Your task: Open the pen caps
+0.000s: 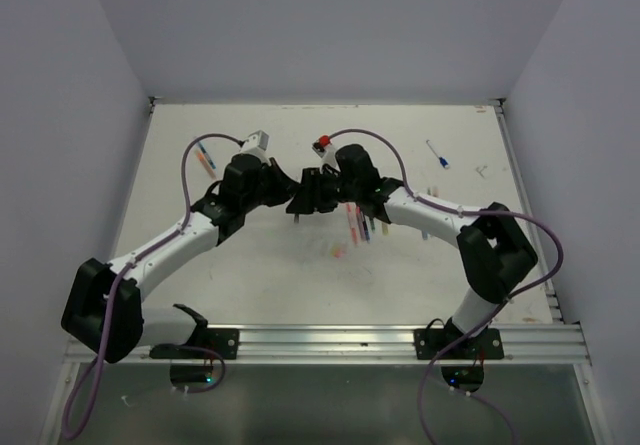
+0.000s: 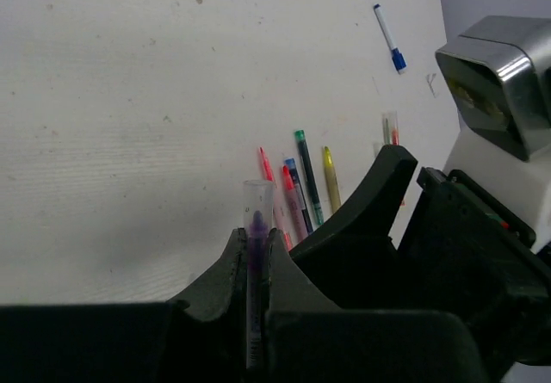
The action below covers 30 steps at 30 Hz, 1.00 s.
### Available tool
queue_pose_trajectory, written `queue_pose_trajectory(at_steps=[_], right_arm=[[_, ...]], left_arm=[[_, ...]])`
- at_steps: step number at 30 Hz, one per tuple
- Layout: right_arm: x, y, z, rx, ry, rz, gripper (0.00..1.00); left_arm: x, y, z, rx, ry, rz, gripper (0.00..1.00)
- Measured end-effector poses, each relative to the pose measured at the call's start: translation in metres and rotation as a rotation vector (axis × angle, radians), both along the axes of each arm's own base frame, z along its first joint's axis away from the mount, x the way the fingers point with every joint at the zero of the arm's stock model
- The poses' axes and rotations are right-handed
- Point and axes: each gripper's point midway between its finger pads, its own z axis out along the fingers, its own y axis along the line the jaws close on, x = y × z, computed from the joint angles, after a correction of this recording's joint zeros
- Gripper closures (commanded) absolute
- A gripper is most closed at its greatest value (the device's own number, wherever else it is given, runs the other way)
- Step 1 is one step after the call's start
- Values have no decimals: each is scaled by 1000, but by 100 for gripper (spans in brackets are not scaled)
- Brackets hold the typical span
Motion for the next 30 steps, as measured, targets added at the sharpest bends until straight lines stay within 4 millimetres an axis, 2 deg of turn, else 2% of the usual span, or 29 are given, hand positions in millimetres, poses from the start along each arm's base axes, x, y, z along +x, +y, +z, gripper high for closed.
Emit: queue_pose_trajectory(at_steps=[1,3,4,5,8,9,10,11,14,15,23,30], right_arm=[[1,3,-1,12,9,-3,51],[3,5,-6,24,24,-12,69],[3,6,-9,29,36,-18,79],[2,7,-10,39,46,-19,99],[-1,7,-12,60,70,-27,100],[-1,8,-12,64,72,-30,100],[0,8,-11,71,69,-32,100],[0,9,-11,77,66,-29,100],[-4,9,-12,88,68,-15,100],[-6,9,-14,86,77,-9,100],[-18,8,-19,95,120,25,100],[-22,10,-14,119,126,52,100]], left_arm=[[-1,-1,1,-1,-5,9,100],[0,1,2,-3,-7,31,100],[0,1,2,-2,-9,37,100],[-1,1,2,1,-11,44,100],[-2,4,2,12,-15,61,100],[-2,4,2,14,-18,62,95],[-2,6,3,17,-21,67,80],[-3,7,4,22,-26,67,73],[-4,11,7,21,-45,78,56],[-5,12,8,21,-53,81,54],[-4,13,14,14,-76,87,54],[-1,9,1,27,-50,76,61]])
